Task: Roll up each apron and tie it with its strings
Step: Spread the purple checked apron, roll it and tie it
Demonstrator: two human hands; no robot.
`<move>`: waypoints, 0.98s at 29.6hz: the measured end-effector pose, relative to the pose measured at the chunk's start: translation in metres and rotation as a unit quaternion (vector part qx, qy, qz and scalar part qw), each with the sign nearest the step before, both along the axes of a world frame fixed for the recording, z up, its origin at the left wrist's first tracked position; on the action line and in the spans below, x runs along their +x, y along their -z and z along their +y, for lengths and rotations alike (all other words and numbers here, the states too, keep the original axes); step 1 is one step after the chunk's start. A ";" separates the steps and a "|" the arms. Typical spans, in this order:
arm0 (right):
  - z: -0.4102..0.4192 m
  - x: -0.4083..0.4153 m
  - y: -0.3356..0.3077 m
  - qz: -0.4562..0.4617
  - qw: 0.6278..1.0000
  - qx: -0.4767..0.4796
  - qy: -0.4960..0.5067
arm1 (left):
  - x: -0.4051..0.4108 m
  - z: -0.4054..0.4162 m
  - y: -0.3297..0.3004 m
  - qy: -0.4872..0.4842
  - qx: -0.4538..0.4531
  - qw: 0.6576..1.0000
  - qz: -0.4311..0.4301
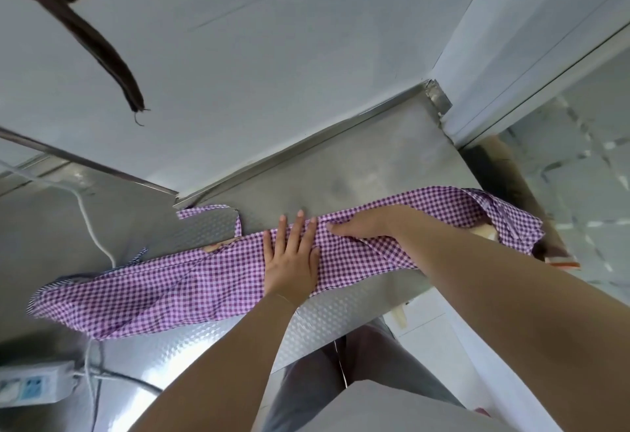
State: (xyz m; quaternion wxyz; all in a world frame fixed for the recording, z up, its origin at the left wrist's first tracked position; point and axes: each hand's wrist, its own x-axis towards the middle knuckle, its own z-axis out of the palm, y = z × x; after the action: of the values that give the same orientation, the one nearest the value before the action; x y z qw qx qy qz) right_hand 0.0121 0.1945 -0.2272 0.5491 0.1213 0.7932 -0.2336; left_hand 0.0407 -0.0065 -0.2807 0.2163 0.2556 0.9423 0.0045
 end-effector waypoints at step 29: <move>0.019 0.052 -0.002 0.290 0.935 0.190 -0.080 | 0.000 0.048 -0.007 0.136 -0.008 0.991 0.009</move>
State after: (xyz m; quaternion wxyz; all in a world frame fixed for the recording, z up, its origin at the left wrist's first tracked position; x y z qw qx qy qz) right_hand 0.0641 0.2134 -0.2252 0.2785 0.0865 0.9547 -0.0593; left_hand 0.0408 0.0411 -0.2732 0.2089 0.3798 0.9005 -0.0345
